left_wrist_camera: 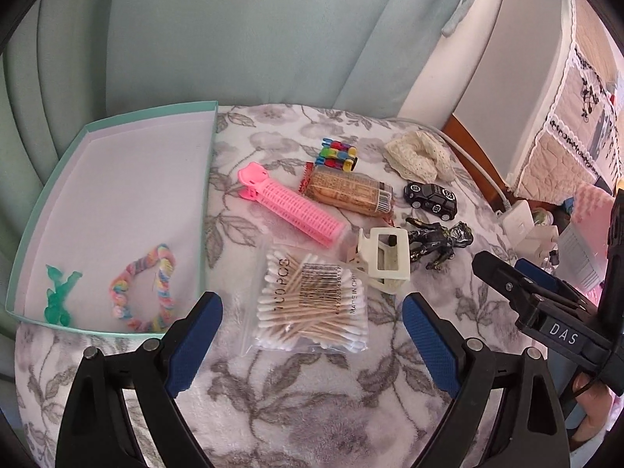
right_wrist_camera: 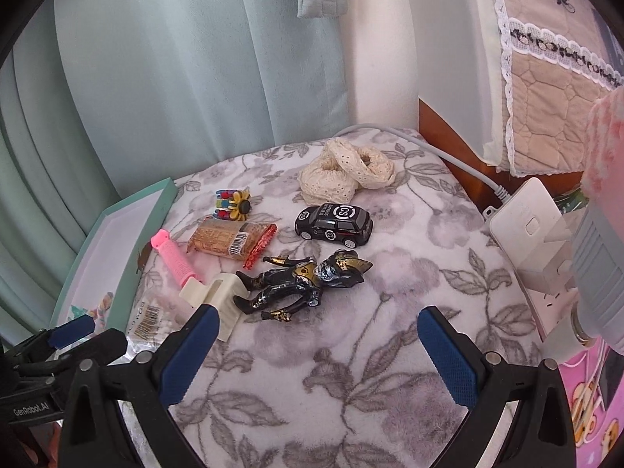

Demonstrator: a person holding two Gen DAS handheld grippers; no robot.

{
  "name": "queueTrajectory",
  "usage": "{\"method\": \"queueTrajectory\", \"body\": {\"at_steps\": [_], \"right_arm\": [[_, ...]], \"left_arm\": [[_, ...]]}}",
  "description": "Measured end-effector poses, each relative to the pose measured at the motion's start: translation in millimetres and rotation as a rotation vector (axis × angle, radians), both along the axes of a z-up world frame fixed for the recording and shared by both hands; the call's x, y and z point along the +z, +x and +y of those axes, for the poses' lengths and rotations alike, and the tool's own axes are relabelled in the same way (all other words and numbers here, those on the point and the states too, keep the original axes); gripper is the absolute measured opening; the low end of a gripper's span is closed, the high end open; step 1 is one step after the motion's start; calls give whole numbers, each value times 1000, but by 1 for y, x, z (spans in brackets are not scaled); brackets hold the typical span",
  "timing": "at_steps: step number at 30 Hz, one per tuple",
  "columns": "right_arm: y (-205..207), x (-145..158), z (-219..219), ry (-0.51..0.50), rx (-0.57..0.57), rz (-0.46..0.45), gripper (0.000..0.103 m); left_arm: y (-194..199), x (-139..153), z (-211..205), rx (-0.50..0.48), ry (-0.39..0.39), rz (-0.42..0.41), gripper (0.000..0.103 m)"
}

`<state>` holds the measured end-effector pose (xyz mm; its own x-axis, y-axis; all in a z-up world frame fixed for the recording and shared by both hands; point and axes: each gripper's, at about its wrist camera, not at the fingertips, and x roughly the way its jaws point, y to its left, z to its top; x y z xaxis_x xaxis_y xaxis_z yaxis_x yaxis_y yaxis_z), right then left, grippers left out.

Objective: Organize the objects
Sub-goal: 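Move the left tool to the cotton swab bag while the right tool approaches the black action figure, then close the left tool on the cotton swab bag while the right tool grips the black action figure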

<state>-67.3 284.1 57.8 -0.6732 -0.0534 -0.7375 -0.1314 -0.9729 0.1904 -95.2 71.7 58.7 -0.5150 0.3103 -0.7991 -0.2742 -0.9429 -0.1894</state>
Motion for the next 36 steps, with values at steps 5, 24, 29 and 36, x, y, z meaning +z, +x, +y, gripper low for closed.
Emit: {"method": "queueTrajectory", "body": {"at_steps": [5,24,29,36], "right_arm": [[-10,-11,4,-18,-4,-26,100],[-51,-39,-5,7,25,-95,99],[-55,-43,-8,42,27,-96,99],[-55,-43,-10,52,17,-84,94]], "left_arm": [[-7,-9,11,-25,-8,-21,94],[-28,-44,21,-26,-45,-94,94],[-27,-48,27,-37,-81,-83,94],[-25,-52,30,-37,-106,-71,94]]}}
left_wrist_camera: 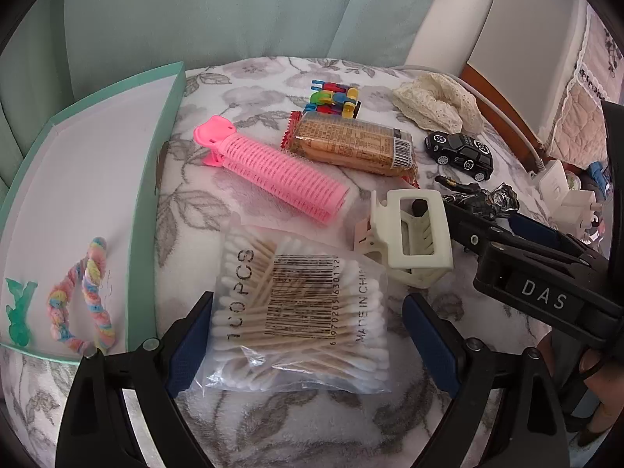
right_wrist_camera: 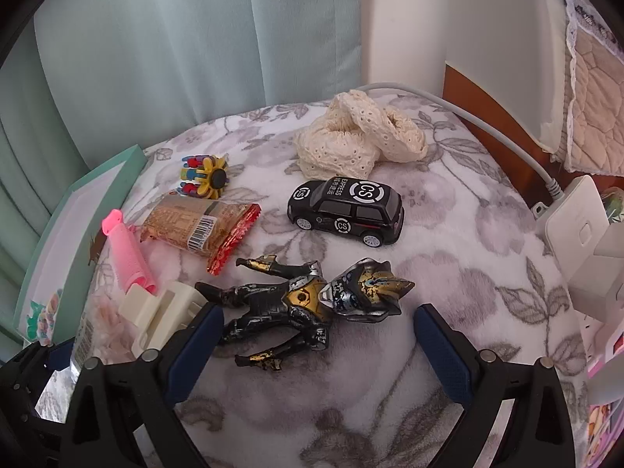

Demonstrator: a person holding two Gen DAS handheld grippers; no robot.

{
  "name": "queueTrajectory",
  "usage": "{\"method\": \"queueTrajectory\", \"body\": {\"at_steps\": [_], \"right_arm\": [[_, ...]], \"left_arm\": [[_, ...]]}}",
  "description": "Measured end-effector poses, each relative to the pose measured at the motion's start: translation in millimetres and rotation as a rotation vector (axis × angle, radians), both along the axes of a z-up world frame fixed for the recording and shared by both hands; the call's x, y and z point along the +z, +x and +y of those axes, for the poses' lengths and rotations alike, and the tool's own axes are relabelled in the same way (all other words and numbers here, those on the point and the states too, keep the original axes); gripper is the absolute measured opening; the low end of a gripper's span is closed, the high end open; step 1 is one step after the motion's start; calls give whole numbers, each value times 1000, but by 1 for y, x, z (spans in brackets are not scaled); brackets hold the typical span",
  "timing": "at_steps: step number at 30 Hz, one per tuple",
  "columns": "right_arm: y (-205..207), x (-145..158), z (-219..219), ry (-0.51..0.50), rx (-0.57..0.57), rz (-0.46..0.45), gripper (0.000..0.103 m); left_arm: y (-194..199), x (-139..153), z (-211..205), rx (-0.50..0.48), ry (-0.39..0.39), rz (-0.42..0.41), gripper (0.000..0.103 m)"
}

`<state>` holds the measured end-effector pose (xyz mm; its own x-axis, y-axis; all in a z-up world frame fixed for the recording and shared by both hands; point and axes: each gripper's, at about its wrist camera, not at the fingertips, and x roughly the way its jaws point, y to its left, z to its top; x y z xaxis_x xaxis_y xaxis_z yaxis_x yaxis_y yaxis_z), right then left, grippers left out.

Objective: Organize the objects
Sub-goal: 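Close the left tool on the cotton swab bag while the right tool grips the black action figure, then carry the swab bag with the left tool while the right tool carries the action figure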

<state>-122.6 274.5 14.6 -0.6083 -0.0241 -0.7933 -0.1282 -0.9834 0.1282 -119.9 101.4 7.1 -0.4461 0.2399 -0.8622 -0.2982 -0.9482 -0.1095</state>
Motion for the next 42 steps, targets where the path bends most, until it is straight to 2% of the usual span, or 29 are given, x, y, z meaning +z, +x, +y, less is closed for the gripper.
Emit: {"method": "queueTrajectory", "body": {"at_steps": [2,7,9,12,17,21,25,26,30,32,42], "right_arm": [[0,2,-1,-5,0,9,85],[2,4,0,-13,-17,17,83],[5,7,1,-27,-26,25,78],[9,12,5,-51,-40,43,70],[16,17,7,-56,-58,51,67],[22,25,9,-66,-65,76,52],[28,29,11,-80,-76,81,49],[30,30,12,-88,-78,84,46],[36,36,16,-91,-97,96,17],[36,34,19,-114,-101,84,14],[43,35,28,-118,-130,84,14]], "left_arm": [[0,0,-1,5,-1,2,92],[1,1,-6,26,-16,14,77],[1,2,-8,30,-9,15,72],[2,3,-10,31,-1,15,72],[8,5,-10,21,8,19,71],[10,7,-12,20,20,15,71],[16,11,-13,14,35,22,71],[18,12,-14,12,36,24,71],[22,16,-16,11,43,29,71],[24,18,-17,9,47,32,71],[29,25,-20,13,61,54,71]]}}
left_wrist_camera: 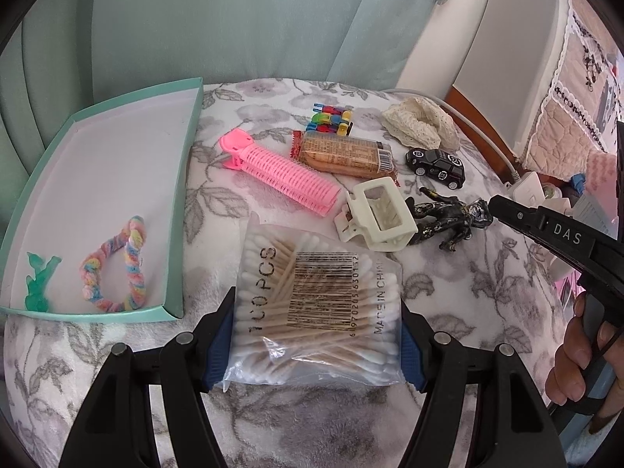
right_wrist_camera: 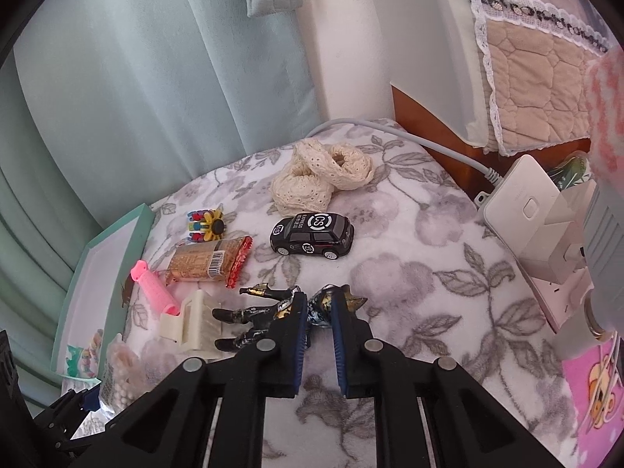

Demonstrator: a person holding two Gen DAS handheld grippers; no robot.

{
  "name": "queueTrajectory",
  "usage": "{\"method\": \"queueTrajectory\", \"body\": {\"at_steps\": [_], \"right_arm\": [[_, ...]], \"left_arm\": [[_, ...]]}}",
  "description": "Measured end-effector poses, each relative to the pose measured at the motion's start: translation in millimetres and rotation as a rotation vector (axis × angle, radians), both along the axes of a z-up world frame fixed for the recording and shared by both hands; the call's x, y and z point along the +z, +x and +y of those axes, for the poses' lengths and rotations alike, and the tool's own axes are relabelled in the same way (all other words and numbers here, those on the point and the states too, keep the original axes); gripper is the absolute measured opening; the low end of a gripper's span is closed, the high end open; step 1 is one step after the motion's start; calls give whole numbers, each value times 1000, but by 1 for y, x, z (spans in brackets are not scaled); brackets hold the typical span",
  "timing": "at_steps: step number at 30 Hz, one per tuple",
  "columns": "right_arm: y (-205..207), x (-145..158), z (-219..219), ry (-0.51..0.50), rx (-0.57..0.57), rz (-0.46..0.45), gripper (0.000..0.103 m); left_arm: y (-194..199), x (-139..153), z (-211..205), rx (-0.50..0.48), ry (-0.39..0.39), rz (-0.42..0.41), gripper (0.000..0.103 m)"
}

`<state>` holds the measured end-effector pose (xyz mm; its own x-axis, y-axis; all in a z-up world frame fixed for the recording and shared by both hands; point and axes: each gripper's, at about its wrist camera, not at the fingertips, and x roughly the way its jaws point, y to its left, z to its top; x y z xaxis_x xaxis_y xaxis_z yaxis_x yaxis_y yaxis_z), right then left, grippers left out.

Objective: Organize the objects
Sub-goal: 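Carry the swab bag with the left tool while the right tool carries the action figure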

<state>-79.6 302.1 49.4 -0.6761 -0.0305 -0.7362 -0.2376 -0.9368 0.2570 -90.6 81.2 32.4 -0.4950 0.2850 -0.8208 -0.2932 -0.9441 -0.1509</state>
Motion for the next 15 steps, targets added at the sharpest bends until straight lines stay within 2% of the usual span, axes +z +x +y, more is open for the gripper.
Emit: {"method": "queueTrajectory", "body": {"at_steps": [7,8,9,11,15], "right_arm": [[-1,-5,5,-14,-11,-13,14],[-2,-6,5,-18,-9,-13,19],[-3,-7,6,-23,-8,-14,30],[-3,-7,6,-24,-10,-7,43],[-7,-8,7,-31,-14,-6,43]], "left_arm": [[0,2,-1,-2,3,5,71],[0,1,-1,-1,3,3,71],[-1,1,-1,-1,3,2,71],[-1,1,0,-1,3,0,71],[-2,0,0,-4,3,-4,71]]}}
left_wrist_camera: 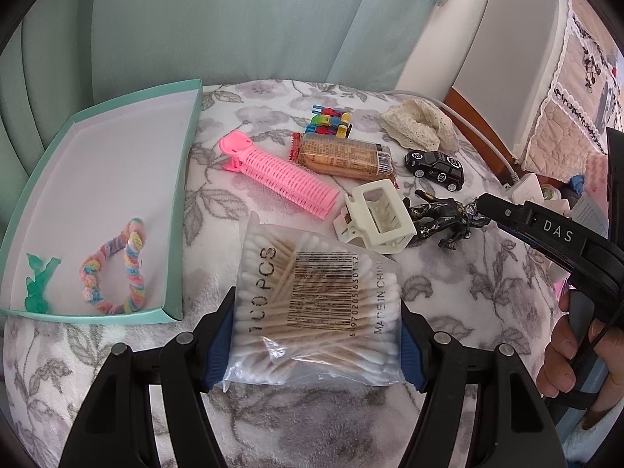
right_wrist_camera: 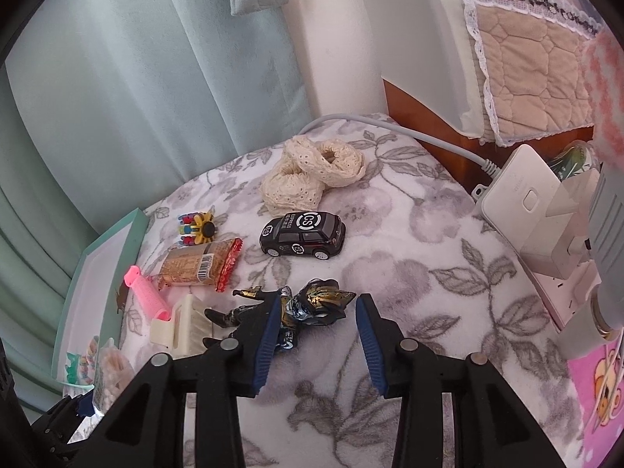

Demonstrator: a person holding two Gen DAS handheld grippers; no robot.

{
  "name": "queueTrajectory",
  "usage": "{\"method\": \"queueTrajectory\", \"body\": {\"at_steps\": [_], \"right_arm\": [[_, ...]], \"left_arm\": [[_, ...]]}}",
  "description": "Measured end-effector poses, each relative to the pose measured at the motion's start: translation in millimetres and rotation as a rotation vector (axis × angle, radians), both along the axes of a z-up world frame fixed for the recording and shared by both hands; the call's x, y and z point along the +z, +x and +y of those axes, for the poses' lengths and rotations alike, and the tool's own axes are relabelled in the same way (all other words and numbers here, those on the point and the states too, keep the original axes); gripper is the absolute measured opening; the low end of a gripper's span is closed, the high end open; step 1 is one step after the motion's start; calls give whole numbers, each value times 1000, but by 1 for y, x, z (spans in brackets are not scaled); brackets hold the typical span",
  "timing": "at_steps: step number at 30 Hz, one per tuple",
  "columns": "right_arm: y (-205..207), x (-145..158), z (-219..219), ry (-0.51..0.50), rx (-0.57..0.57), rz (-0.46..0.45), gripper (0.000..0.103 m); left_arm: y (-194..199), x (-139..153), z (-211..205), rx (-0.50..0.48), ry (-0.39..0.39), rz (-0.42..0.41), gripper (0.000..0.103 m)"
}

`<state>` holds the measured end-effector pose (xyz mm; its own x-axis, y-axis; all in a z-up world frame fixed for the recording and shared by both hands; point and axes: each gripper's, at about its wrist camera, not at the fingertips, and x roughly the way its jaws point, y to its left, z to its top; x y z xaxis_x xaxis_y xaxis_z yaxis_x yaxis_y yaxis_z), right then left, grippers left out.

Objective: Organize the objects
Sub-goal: 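Carry the swab bag with the left tool while the right tool carries the action figure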

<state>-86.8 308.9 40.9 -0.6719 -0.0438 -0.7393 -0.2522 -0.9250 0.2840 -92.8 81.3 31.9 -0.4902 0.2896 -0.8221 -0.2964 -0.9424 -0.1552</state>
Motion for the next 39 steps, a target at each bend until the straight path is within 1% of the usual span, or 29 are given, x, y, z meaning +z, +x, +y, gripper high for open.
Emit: {"method": "queueTrajectory", "body": {"at_steps": [6,8,13,19,25,28,30,33,39], "right_arm": [[-11,-10,5,-38,-13,-23,43],[-13,-13,7,-65,-14,-21,44],[-18,-17,11,-96,-21,-11,45],[-22,-21,19,-172,-42,-19,45],[-24,-21,20,-179,-46,-21,45],[-24,-20,20,-177,-47,-21,42],[-22,-18,18,-191,-45,-11,36],[-19,-14,15,-188,-48,2,34],[-10,-2,10,-178,-58,36,33]], "left_arm": [[-2,-3,2,-3,-3,-10,71],[-3,-5,2,-3,-4,-16,71],[-4,-8,2,-1,-6,-29,71],[-3,-9,4,-6,-8,-34,71],[-2,-7,4,-11,-6,-34,71],[0,-4,4,-15,-5,-25,71],[2,-1,2,-16,-4,-17,71],[3,2,0,-13,-2,-8,71],[7,8,-4,-6,5,9,71]]}}
